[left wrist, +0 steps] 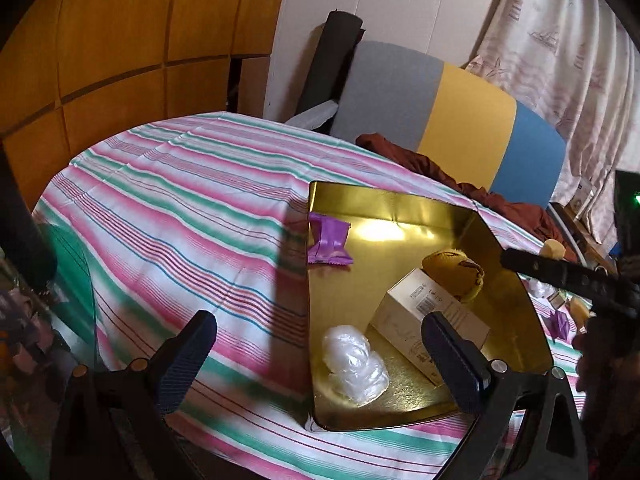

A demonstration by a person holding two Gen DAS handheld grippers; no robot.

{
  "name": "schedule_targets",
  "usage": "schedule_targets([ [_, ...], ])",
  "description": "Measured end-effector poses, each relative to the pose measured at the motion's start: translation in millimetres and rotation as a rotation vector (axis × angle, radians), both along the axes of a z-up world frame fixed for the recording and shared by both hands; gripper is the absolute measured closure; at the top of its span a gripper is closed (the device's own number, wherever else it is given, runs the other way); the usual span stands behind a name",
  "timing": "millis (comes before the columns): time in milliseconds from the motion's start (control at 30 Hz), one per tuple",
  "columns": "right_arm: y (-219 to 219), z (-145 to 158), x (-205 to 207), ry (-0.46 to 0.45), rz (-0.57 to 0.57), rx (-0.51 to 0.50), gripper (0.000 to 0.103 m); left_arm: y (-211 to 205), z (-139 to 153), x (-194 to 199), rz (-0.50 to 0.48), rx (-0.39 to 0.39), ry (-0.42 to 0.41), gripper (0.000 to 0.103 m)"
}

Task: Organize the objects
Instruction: 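Lower the yellow knitted pouch into the gold tray and open the right tool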

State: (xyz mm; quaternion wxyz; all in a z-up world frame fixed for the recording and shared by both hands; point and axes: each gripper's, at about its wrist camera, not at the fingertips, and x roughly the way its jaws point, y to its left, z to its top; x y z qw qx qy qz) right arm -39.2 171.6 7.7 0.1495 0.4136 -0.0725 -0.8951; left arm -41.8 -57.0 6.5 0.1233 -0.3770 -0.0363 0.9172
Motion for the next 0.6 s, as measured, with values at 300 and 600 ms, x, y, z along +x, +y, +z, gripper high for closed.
schedule_targets([
  [300, 27, 7, 24, 0.059, -0.070, 0.034, 0.017, 18, 4, 6, -0.034, -0.042, 0.007, 0.000],
  [600, 72, 8, 41, 0.078, -0.171, 0.038, 0.017, 39, 7, 12, -0.080, -0.073, 0.010, 0.000],
])
